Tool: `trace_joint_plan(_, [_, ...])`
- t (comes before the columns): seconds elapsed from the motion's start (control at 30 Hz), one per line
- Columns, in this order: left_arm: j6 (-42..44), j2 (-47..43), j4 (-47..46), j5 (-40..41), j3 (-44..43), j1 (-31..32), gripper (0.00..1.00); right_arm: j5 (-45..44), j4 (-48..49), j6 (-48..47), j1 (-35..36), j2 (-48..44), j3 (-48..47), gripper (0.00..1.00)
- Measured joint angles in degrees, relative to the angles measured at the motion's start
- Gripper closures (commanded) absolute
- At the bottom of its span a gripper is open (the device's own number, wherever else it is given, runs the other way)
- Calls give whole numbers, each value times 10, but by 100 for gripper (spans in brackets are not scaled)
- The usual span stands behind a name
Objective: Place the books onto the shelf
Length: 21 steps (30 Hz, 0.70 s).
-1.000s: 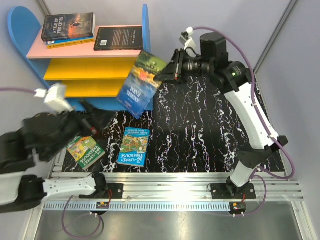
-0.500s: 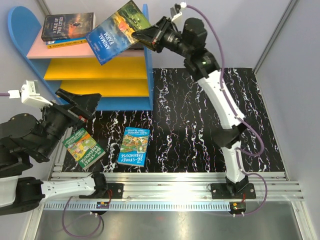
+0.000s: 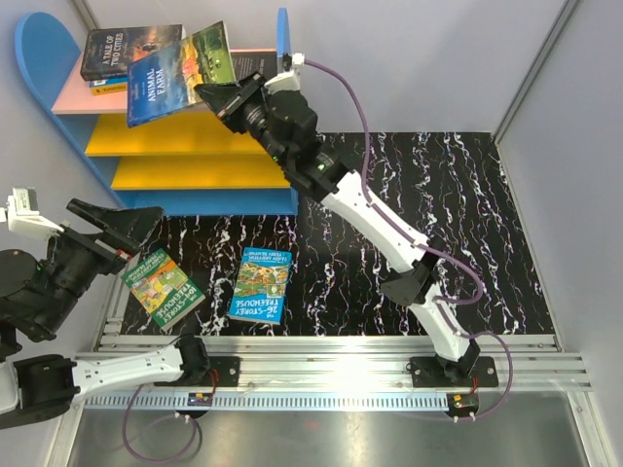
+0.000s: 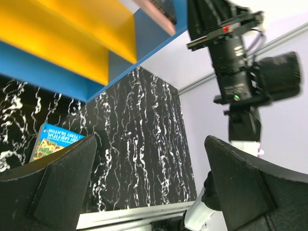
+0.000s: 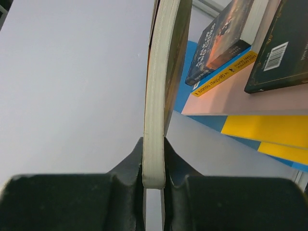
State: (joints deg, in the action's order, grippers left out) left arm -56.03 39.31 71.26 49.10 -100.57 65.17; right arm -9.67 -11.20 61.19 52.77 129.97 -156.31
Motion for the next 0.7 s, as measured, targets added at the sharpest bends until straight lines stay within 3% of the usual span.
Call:
trace_joint_plan(0.17, [-27,0,32,-7,3,0,1,-114,29,-64,43,-10,14,100])
trace_joint_plan(0.3, [-40,5,37,-22,7,0,2,-164,47,-74,26,-10,13,100])
trace_joint_plan(0.57, [-44,30,36,-51,30,0,2,-176,70,-38,-90,1,8,100])
trace_joint_plan(0.7, [-44,42,32,-58,36,0,2,-167,84,-17,-99,3,4,100])
